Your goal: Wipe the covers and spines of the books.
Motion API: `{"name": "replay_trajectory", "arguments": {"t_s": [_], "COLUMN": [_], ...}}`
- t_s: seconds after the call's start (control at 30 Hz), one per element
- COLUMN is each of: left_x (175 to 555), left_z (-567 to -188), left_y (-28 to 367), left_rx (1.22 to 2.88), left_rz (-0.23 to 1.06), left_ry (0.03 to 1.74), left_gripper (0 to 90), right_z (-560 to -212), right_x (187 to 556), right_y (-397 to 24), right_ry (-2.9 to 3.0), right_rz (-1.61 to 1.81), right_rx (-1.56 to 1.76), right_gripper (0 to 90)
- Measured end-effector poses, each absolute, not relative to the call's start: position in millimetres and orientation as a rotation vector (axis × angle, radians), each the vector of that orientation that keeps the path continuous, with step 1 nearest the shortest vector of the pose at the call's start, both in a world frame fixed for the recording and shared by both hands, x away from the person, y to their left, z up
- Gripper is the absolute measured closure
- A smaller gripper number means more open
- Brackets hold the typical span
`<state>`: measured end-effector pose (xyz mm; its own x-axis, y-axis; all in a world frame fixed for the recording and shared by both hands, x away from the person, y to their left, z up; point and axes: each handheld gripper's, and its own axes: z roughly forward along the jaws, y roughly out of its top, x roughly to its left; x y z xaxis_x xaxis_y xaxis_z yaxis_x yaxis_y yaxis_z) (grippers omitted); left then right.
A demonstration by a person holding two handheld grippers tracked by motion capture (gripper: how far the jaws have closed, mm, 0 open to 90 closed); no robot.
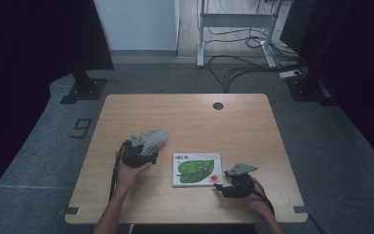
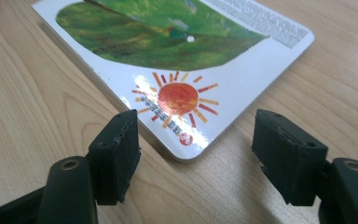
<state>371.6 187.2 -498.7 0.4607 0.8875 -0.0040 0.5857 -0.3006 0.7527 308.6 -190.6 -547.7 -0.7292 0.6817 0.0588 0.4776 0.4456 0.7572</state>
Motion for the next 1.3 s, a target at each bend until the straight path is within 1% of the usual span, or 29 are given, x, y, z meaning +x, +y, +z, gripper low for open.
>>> {"name": "replay_trajectory", "arguments": {"t_s": [0.2,0.43,0.63,0.8,1.07,1.3], "left_x": [356,340,328,319,305,294], "left_z": [-495,-498,-503,-506,-512,-517], "left_y": [177,173,168,167,173,179], "left_rx": [2.019,1.973,2.003,2.039,2.052,2.061], "left_rz": [0.511,0.48,0.445,0.44,0.41,0.406], "left_ry": [1.148,1.103,1.043,0.999,0.994,0.997], "left_gripper": [21.3,22.8,22.8,22.9,23.3,24.0], "right_z": [-543,-539,-536,-535,-538,-545], "right_x": [307,305,302,300,294,280], "right_y": [-194,-199,-204,-208,-220,-237], "right_ry": [2.403,2.338,2.28,2.25,2.213,2.177], "right_rz": [1.202,1.248,1.277,1.285,1.295,1.281], "right_rx": [1.007,1.01,1.019,1.033,1.074,1.12], "right_gripper": [30.8,30.5,30.1,29.7,29.4,29.4]}}
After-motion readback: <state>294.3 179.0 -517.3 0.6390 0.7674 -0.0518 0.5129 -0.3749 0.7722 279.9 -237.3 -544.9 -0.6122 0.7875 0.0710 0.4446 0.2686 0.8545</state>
